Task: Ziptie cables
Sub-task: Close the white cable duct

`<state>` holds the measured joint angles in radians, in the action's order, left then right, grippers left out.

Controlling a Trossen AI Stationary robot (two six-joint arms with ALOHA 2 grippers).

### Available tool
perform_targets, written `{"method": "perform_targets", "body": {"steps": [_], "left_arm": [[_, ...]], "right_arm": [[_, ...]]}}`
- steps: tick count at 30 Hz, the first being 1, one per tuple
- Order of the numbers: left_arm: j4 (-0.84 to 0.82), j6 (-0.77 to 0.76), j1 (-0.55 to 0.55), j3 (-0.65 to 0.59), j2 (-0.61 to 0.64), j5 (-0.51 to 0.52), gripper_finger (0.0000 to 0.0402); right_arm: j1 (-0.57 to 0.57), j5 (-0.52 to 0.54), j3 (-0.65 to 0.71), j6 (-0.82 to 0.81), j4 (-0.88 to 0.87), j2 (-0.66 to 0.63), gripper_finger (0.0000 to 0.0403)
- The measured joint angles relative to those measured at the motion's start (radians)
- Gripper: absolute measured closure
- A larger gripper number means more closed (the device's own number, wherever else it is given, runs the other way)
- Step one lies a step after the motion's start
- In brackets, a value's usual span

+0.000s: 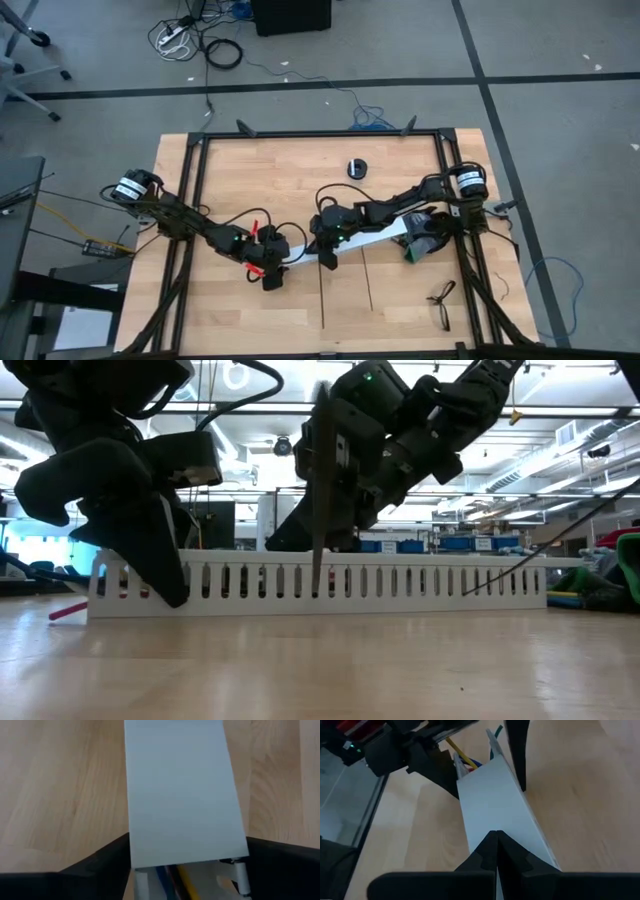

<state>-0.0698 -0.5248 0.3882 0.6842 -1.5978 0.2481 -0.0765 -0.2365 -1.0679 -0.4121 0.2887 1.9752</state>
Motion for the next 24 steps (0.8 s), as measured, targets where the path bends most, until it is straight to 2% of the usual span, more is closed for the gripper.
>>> {"method": "perform_targets", "body": {"steps": [6,18,24], "left_arm": [[0.0,-0.002,0.002,0.0,0.0,-0.006,0.0137],[-0.016,-0.077,0.026,0.0,0.001,-0.047,0.0093],[-0.03,-0.111,0.026,0.002,0.002,-0.069,0.0088]], "right_arm": [[0.011,0.001,0.0,0.009,-0.022,-0.005,0.0403],[0.019,-0.009,0.001,0.022,-0.03,-0.004,0.0402],[0.031,0.001,0.002,0.013,-0.035,-0.004,0.0402]]}}
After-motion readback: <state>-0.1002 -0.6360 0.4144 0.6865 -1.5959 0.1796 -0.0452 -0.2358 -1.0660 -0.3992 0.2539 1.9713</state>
